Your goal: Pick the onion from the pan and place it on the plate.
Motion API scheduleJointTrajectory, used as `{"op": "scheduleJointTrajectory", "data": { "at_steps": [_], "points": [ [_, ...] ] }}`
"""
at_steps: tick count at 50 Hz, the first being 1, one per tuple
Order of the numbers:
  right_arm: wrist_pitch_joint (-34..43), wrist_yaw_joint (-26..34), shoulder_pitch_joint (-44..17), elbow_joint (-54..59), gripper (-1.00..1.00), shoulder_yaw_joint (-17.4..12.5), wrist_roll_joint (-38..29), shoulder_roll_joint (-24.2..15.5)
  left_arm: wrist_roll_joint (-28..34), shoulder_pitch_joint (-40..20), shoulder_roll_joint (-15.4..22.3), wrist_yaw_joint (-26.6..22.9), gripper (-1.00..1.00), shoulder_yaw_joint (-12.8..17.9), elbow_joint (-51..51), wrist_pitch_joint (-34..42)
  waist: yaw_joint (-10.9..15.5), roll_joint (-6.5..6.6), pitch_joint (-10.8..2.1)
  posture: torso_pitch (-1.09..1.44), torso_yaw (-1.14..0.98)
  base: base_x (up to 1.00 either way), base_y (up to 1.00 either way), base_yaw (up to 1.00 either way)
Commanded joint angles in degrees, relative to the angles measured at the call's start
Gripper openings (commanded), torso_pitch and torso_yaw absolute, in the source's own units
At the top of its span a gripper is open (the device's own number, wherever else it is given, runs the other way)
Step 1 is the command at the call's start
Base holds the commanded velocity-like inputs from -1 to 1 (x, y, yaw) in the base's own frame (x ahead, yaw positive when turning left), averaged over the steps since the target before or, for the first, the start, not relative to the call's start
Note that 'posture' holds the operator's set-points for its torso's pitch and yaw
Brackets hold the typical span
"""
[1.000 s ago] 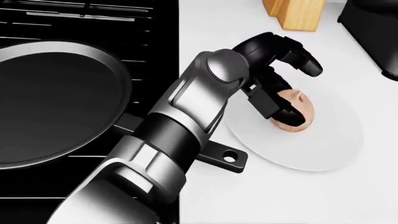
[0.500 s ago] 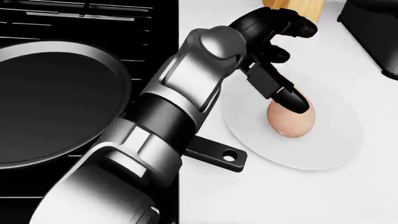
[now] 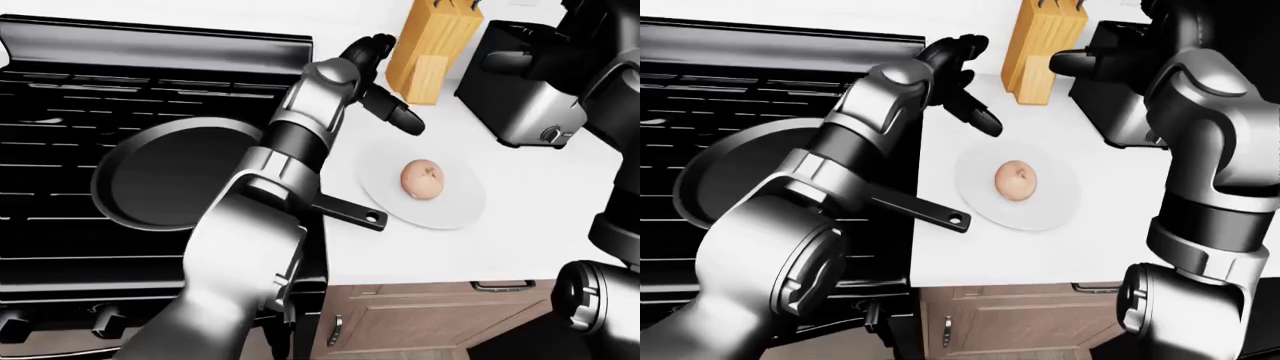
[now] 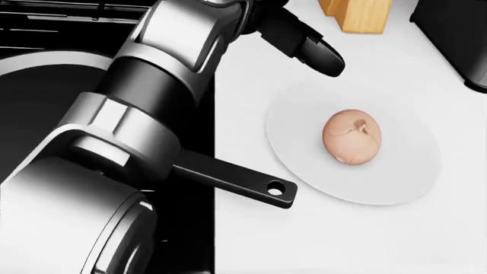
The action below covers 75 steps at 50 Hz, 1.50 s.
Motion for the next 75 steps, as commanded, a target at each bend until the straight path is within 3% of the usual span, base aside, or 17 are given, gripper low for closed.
{"op": "scheduleJointTrajectory", "data": {
  "at_steps": [1,19,35,48,60,65,75],
  "points": [
    [-2.1,0.9,-2.2,-0.9,1.0,-0.7,-1.1,-0.9,-1.5,-3.3,1.4,1.9,1.0,0.9,-2.2,-1.2,0.1,-0.3,-1.91,0.0,0.0,0.0,0.0,0.0],
    [-7.6,7.3,-11.7,11.5,1.0,2.9,-9.4,0.9,-6.1,-7.3,8.2,8.3,1.0,2.6,-1.8,1.2,-0.3,1.02,-1.75,0.0,0.0,0.0,0.0,0.0],
    [-11.3,10.3,-17.6,19.4,1.0,4.0,-14.3,3.4,-7.7,-6.0,13.4,11.8,1.0,3.8,-2.8,0.2,-0.6,2.15,-1.76,0.0,0.0,0.0,0.0,0.0],
    [-14.0,11.1,-22.2,25.1,1.0,5.0,-16.3,5.6,-9.3,-5.0,18.3,15.4,1.0,5.0,-3.4,-1.0,-1.1,3.25,-1.77,0.0,0.0,0.0,0.0,0.0],
    [-17.3,12.6,-25.7,30.9,1.0,5.5,-16.8,7.1,-10.4,-5.2,20.2,17.6,1.0,5.5,-3.4,-1.5,-1.5,4.02,-1.79,0.0,0.0,0.0,0.0,0.0],
    [-20.6,11.3,-28.0,33.1,1.0,4.1,-15.0,8.1,-11.2,-3.5,20.8,19.0,1.0,5.9,-5.0,-2.9,-1.7,4.36,-1.73,0.0,0.0,0.0,0.0,0.0],
    [-23.9,11.4,-29.5,35.9,1.0,5.7,-14.2,9.6,-13.0,-0.9,23.4,22.5,1.0,6.6,-8.2,-4.7,-2.0,4.92,-1.8,0.0,0.0,0.0,0.0,0.0]
  ]
}}
